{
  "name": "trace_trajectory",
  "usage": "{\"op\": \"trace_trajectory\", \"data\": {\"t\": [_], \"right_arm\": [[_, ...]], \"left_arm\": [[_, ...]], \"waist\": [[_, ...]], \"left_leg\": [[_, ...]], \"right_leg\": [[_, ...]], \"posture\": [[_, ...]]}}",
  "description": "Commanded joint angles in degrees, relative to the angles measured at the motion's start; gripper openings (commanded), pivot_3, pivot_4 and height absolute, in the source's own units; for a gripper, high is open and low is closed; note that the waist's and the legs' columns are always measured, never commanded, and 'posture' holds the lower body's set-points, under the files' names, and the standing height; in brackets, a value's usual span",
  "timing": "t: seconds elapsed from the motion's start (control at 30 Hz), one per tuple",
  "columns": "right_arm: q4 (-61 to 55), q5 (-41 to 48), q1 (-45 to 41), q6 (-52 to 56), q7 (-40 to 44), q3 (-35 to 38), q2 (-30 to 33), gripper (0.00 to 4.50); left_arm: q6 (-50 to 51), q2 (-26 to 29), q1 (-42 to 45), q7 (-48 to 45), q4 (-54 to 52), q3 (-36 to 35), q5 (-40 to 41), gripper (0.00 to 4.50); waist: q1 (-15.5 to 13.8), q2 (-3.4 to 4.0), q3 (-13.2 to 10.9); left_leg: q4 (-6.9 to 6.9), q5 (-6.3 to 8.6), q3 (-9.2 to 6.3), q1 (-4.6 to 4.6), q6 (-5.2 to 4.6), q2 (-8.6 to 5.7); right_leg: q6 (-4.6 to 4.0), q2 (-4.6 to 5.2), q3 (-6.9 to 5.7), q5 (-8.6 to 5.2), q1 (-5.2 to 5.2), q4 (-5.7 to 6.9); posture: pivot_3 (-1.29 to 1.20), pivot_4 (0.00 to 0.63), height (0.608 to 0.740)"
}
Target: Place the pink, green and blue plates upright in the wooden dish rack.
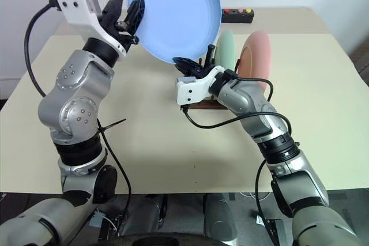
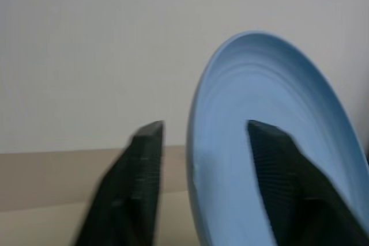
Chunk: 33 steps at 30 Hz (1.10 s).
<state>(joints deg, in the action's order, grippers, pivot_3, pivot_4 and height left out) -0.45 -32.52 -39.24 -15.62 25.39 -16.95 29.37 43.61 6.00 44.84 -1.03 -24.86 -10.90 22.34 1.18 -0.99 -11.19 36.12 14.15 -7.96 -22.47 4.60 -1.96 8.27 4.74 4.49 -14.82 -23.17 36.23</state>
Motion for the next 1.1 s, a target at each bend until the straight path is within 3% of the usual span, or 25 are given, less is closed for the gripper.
{"op": "trace_trajectory", "data": {"t": [0.03, 0.2, 0.3, 0.43, 0.63, 0.83, 0.93, 1.1], "right_arm": [[-0.6, 0.1, -0.4, -1.4, -1.3, 1.1, 0.6, 0.0], [-0.2, 0.2, -0.7, -2.4, -1.3, 1.1, 1.0, 0.0], [-0.1, 1.7, -1.4, -2.9, -1.1, 1.7, 0.8, 0.0], [-1.8, 8.9, -2.5, -3.8, 1.1, 2.9, -0.7, 0.0], [-6.3, 22.8, -3.9, -0.4, 6.7, 5.0, -3.9, 0.0], [-16.3, 45.8, -1.3, 17.9, 12.1, 8.1, -8.9, 0.0], [-20.5, 57.1, 0.6, 29.2, 11.2, 10.8, -10.6, 0.0], [-24.6, 68.5, 4.7, 40.8, 7.4, 14.6, -12.4, 0.0]], "left_arm": [[-3.5, -0.5, 2.1, 0.7, -2.1, -5.3, 4.1, 4.44], [-8.1, 1.4, 3.6, 2.8, -0.5, -12.5, 7.0, 4.44], [-10.8, 5.9, 3.0, 2.4, 2.7, -17.1, 7.0, 4.44], [-10.6, 13.2, -1.4, 0.8, 7.8, -17.7, 4.0, 4.44], [-13.8, 17.0, -11.2, -6.7, 9.6, -12.4, 2.1, 4.44], [-15.5, 17.5, -22.7, -16.4, 7.2, -1.1, 0.6, 4.44], [-17.8, 19.4, -27.5, -21.3, 7.0, 5.0, -2.4, 4.44], [-22.0, 22.0, -34.0, -28.8, 5.8, 11.6, -4.6, 4.44]], "waist": [[0.0, 0.0, 0.0], [0.0, 0.0, 0.0], [0.0, 0.0, 0.0], [0.3, 0.0, 0.0], [0.1, -0.09, 0.0], [0.0, -0.07, 0.0], [0.0, -0.05, 0.0], [0.0, -0.02, 0.0]], "left_leg": [[0.0, 0.0, 0.0, 0.0, 0.0, 0.0], [0.0, 0.0, 0.0, 0.0, 0.01, 0.0], [0.0, -0.01, 0.0, 0.0, 0.01, 0.0], [-0.01, -0.01, 0.0, 0.02, 0.01, 0.0], [0.01, -0.01, -0.06, 0.0, 0.01, 0.0], [-0.04, 0.0, -0.08, 0.02, 0.01, 0.03], [-0.04, 0.0, -0.09, 0.03, 0.0, 0.03], [-0.11, 0.01, -0.06, 0.04, -0.01, 0.04]], "right_leg": [[0.0, 0.0, 0.0, 0.0, 0.0, 0.0], [0.0, 0.0, 0.0, 0.0, 0.0, 0.0], [0.0, 0.0, 0.0, 0.0, 0.01, -0.01], [0.0, -0.02, 0.0, 0.0, 0.0, 0.0], [-0.01, -0.01, -0.01, 0.0, 0.02, 0.01], [-0.03, -0.02, -0.01, 0.01, 0.02, 0.03], [-0.06, -0.02, -0.01, 0.03, 0.02, 0.04], [-0.08, -0.02, 0.0, 0.02, 0.0, 0.02]], "posture": [[0.0, 0.15, 0.74], [0.0, 0.15, 0.74], [0.0, 0.15, 0.74], [0.0, 0.15, 0.74], [0.0, 0.15, 0.74], [0.0, 0.15, 0.74], [0.0, 0.15, 0.74], [0.0, 0.15, 0.74]]}}
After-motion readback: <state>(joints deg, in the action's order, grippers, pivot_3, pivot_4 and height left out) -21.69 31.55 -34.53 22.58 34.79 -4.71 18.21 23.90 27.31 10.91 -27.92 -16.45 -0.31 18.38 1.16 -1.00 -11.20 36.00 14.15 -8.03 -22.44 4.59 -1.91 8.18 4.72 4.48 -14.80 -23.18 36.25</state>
